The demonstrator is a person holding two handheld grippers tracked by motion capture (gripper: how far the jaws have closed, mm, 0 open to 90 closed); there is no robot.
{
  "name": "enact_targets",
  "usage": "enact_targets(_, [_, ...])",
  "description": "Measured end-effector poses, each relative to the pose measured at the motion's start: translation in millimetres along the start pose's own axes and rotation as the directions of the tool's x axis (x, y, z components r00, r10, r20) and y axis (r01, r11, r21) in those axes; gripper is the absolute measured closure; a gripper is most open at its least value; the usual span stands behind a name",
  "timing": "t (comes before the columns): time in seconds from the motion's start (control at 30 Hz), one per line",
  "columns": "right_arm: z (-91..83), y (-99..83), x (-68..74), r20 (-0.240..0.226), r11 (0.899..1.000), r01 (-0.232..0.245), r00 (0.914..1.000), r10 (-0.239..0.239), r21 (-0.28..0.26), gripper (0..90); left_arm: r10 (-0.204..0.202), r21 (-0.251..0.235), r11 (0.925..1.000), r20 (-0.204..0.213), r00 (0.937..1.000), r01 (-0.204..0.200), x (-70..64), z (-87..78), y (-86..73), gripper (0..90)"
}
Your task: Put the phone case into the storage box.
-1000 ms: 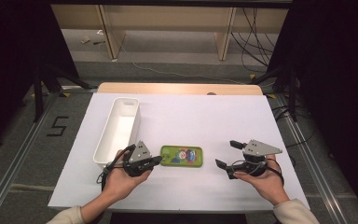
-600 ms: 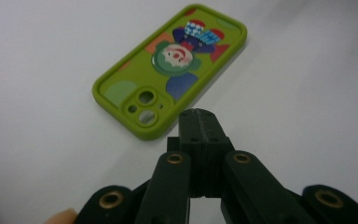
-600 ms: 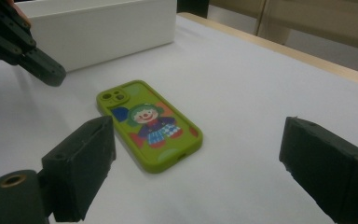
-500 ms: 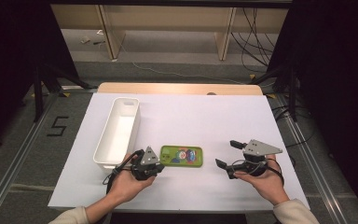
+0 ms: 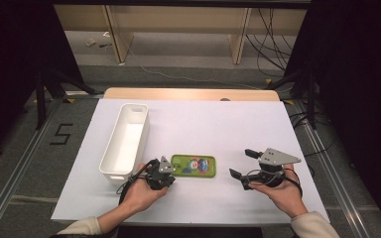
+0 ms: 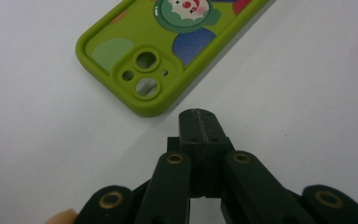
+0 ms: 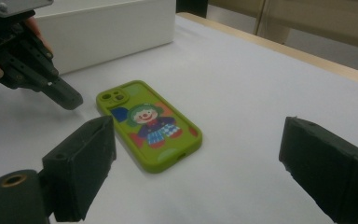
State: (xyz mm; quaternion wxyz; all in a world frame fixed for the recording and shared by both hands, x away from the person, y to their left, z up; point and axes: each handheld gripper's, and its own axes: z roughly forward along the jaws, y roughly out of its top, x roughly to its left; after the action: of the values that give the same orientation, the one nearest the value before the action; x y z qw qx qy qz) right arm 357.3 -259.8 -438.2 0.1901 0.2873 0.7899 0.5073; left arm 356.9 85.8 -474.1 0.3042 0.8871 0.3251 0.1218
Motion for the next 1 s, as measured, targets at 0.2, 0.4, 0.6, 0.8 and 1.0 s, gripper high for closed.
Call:
enact_targets(0.2, [0.1, 0.0, -0.1, 0.0, 1.0, -0.002, 1.0, 0.002, 0.0, 12.0, -0.008, 0.009, 0.9999, -0.006, 1.0, 0.008, 1.9, 2.9, 0.6, 89.7])
enact_targets(0.4, [-0.2, 0.5, 0.1, 0.0, 1.0, -0.004, 1.0, 0.004, -0.005, 12.0, -0.006, 0.025, 0.9997, -0.005, 1.0, 0.007, 2.3, 8.3, 3.2, 89.7])
enact_targets(0.6, [-0.7, 0.5, 0.2, 0.0, 1.0, -0.005, 1.0, 0.005, -0.007, 12.0, -0.015, 0.03, 0.9994, -0.019, 0.9997, 0.016, 2.6, 11.5, 7.3, 89.7])
enact_targets(0.8, [-0.5, 0.5, 0.2, -0.002, 1.0, -0.006, 1.0, 0.006, -0.005, 12.3, -0.027, 0.04, 0.9988, -0.035, 0.999, 0.028, 4.0, 14.2, 11.5, 89.7])
enact_targets(1.0, [-1.0, 0.6, 0.0, 0.0, 1.0, -0.008, 1.0, 0.008, -0.007, 12.2, -0.041, 0.046, 0.998, -0.05, 0.9979, 0.044, 5.9, 15.9, 14.6, 89.8])
